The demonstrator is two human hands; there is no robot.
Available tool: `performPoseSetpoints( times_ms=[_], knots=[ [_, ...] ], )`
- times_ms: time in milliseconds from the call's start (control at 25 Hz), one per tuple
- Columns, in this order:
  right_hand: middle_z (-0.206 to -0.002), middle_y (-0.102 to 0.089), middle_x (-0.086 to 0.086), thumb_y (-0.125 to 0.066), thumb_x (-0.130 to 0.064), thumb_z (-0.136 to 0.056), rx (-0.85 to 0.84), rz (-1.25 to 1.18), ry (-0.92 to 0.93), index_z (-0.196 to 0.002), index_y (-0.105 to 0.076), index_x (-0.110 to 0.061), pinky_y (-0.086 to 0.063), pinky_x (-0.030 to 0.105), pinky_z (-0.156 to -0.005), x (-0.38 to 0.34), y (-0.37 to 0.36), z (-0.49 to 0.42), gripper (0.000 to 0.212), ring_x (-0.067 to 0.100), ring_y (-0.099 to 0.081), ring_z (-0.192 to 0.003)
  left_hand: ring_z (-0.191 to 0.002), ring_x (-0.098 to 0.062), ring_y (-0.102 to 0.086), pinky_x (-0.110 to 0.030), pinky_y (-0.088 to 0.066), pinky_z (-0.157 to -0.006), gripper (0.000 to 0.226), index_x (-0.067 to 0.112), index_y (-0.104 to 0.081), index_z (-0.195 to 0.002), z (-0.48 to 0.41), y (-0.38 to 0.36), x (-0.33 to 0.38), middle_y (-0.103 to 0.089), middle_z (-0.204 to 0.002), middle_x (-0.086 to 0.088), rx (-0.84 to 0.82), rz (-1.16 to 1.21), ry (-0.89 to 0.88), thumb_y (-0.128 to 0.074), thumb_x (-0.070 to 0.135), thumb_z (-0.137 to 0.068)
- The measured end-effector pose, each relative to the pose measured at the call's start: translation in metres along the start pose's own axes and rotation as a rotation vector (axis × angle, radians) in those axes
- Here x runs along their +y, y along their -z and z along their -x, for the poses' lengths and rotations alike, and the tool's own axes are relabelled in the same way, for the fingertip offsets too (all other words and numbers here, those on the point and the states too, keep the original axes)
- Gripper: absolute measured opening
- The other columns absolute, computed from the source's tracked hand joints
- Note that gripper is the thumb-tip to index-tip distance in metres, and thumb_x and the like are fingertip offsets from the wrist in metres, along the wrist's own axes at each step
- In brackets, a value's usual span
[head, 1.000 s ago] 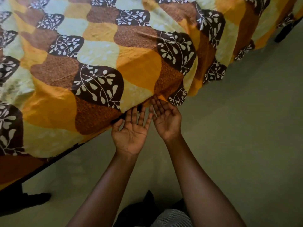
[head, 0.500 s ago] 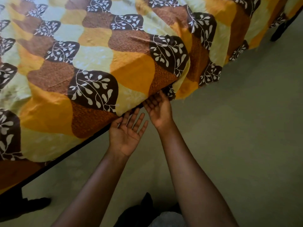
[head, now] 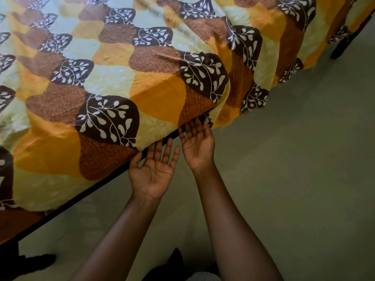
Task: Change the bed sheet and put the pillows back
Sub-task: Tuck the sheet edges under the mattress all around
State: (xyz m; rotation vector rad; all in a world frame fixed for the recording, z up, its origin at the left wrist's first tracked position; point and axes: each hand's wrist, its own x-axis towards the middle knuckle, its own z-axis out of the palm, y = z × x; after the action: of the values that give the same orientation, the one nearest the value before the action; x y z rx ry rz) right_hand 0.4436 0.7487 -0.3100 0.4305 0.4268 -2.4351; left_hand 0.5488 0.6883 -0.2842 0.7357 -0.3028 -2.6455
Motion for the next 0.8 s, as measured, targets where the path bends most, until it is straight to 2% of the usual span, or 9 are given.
performPoseSetpoints(
  times_ms=[120, 200, 280, 360, 440, 520, 600, 720, 800],
  knots=[
    [-0.134, -0.052, 0.008, -0.033, -0.034, -0.100, 0.052, 0.062, 0.025, -0.136, -0.043, -0.010, -0.042, 0.032, -0.097, 0.005, 0.006, -0.002, 0.044, 0.018, -0.052, -0.115, -0.118, -0.036, -0.055, -0.059, -0.044, -0.093, 0.065, -0.001, -0.066, -0.111, -0.001, 0.007, 0.004, -0.060, -0.125, -0.015, -0.083, 0.031, -0.001, -0.075, 0.013, -0.048],
    [-0.123, -0.059, 0.008, -0.044, -0.026, -0.098, 0.189, 0.097, 0.052, -0.132, -0.049, -0.010, -0.048, 0.026, -0.083, 0.010, 0.016, -0.004, 0.038, 0.015, -0.058, -0.103, -0.115, -0.037, -0.057, -0.060, -0.044, -0.091, 0.068, -0.002, -0.067, -0.109, -0.002, 0.008, 0.006, -0.060, -0.126, -0.015, -0.101, 0.022, 0.000, -0.080, 0.012, -0.044],
    [-0.105, -0.063, 0.007, -0.053, -0.024, -0.094, 0.240, 0.109, 0.004, -0.126, -0.055, -0.010, -0.050, 0.023, -0.071, 0.010, 0.016, -0.009, 0.035, 0.013, -0.061, -0.092, -0.115, -0.037, -0.057, -0.059, -0.046, -0.089, 0.071, -0.001, -0.065, -0.112, -0.002, 0.010, 0.007, -0.059, -0.127, -0.015, -0.097, 0.008, 0.013, -0.081, 0.012, -0.044],
    [-0.092, -0.063, 0.006, -0.059, -0.022, -0.091, 0.260, 0.120, -0.040, -0.105, -0.061, -0.008, -0.051, 0.019, -0.062, 0.004, 0.008, -0.016, 0.020, 0.011, -0.061, -0.081, -0.115, -0.038, -0.057, -0.060, -0.046, -0.088, 0.066, -0.002, -0.066, -0.109, -0.003, 0.012, 0.007, -0.059, -0.127, -0.015, -0.101, 0.008, 0.011, -0.079, 0.013, -0.046],
    [-0.084, -0.062, 0.005, -0.061, -0.015, -0.089, 0.286, 0.135, -0.058, -0.089, -0.060, -0.008, -0.052, 0.015, -0.056, -0.001, -0.001, -0.022, 0.007, 0.010, -0.059, -0.072, -0.114, -0.038, -0.057, -0.059, -0.046, -0.088, 0.063, -0.002, -0.067, -0.108, -0.004, 0.011, 0.007, -0.059, -0.127, -0.015, -0.090, 0.009, 0.015, -0.077, 0.015, -0.048],
    [-0.087, -0.062, 0.007, -0.055, -0.015, -0.092, 0.244, 0.167, -0.057, -0.088, -0.059, -0.009, -0.053, 0.019, -0.067, -0.005, -0.005, -0.025, 0.008, 0.013, -0.059, -0.078, -0.113, -0.038, -0.058, -0.059, -0.047, -0.087, 0.064, -0.001, -0.066, -0.110, -0.004, 0.011, 0.007, -0.059, -0.127, -0.015, -0.080, 0.009, 0.016, -0.076, 0.016, -0.049],
    [-0.097, -0.063, 0.007, -0.047, -0.023, -0.096, 0.148, 0.158, -0.043, -0.098, -0.059, -0.010, -0.050, 0.025, -0.079, -0.008, -0.006, -0.023, 0.018, 0.017, -0.060, -0.089, -0.113, -0.038, -0.058, -0.059, -0.048, -0.086, 0.066, -0.001, -0.065, -0.112, -0.004, 0.010, 0.006, -0.059, -0.127, -0.015, -0.086, 0.015, 0.008, -0.075, 0.015, -0.049],
    [-0.107, -0.061, 0.010, -0.038, -0.035, -0.098, -0.016, 0.013, -0.055, -0.111, -0.057, -0.008, -0.046, 0.030, -0.089, -0.008, -0.001, -0.017, 0.036, 0.020, -0.057, -0.101, -0.115, -0.037, -0.057, -0.058, -0.048, -0.087, 0.058, -0.002, -0.068, -0.108, -0.005, 0.010, 0.007, -0.059, -0.127, -0.014, -0.117, 0.015, 0.017, -0.071, 0.017, -0.054],
    [-0.103, -0.060, 0.009, -0.034, -0.038, -0.096, -0.127, -0.086, -0.067, -0.110, -0.055, -0.009, -0.044, 0.031, -0.091, -0.004, -0.003, -0.014, 0.039, 0.020, -0.057, -0.097, -0.119, -0.036, -0.054, -0.057, -0.047, -0.089, 0.055, -0.001, -0.068, -0.109, -0.005, 0.011, 0.008, -0.058, -0.129, -0.012, -0.145, 0.010, 0.020, -0.068, 0.018, -0.057]
  ],
)
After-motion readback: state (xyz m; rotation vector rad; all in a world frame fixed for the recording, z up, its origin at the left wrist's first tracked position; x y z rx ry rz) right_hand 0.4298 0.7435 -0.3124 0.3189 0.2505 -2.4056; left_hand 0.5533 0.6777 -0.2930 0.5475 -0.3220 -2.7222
